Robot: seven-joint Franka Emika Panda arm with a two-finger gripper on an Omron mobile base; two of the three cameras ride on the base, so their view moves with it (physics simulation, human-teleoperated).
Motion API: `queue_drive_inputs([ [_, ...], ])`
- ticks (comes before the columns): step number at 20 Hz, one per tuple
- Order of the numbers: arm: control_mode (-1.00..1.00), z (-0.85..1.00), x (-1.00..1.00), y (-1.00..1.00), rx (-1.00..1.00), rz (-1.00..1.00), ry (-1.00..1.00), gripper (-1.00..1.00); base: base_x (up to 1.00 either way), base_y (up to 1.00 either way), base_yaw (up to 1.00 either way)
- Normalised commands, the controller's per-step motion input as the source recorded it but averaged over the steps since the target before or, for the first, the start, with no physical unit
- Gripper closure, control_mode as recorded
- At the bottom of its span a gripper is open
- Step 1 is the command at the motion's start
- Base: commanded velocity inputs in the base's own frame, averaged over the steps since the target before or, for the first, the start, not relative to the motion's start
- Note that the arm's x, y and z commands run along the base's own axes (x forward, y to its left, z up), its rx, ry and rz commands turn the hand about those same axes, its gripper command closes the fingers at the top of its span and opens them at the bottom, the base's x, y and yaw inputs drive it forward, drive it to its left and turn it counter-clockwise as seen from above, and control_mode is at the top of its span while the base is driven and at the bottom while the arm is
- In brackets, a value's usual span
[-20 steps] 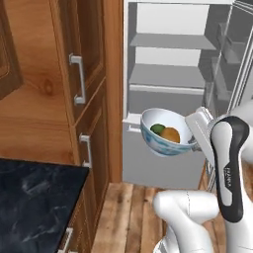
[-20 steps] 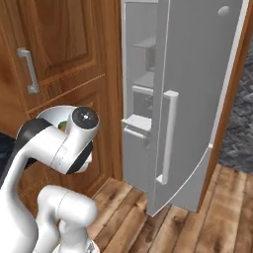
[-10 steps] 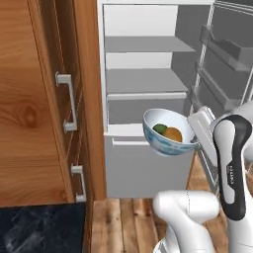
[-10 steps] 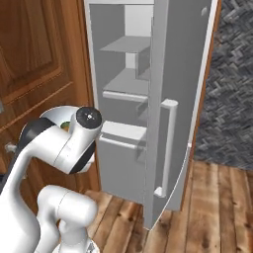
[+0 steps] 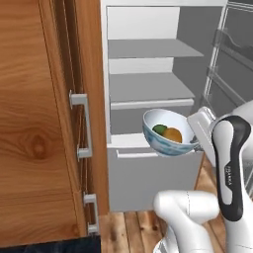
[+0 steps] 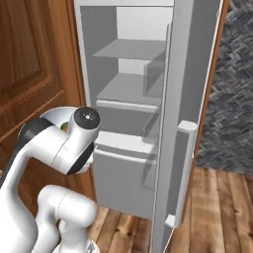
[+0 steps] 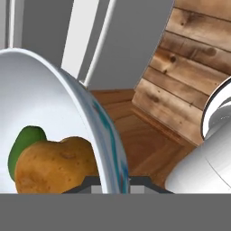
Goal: Place the bowl with the potato and avocado on the top shelf of the fridge. Place the bowl with the fish and chicken drumstick on the second highest shelf of the fridge.
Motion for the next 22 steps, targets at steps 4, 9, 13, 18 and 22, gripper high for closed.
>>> queue_drive_inputs([
  [4, 1.0, 0.0, 0.0, 0.0, 0.0, 0.0, 0.0, 1.0, 0.67, 0.0, -0.13],
  [9, 1.0, 0.0, 0.0, 0.0, 0.0, 0.0, 0.0, 1.0, 0.57, 0.12, -0.14],
  [13, 1.0, 0.0, 0.0, 0.0, 0.0, 0.0, 0.0, 1.0, 0.72, 0.02, -0.13],
  [18, 1.0, 0.0, 0.0, 0.0, 0.0, 0.0, 0.0, 1.0, 0.76, 0.07, -0.12],
  [22, 1.0, 0.0, 0.0, 0.0, 0.0, 0.0, 0.0, 1.0, 0.62, 0.04, -0.1],
])
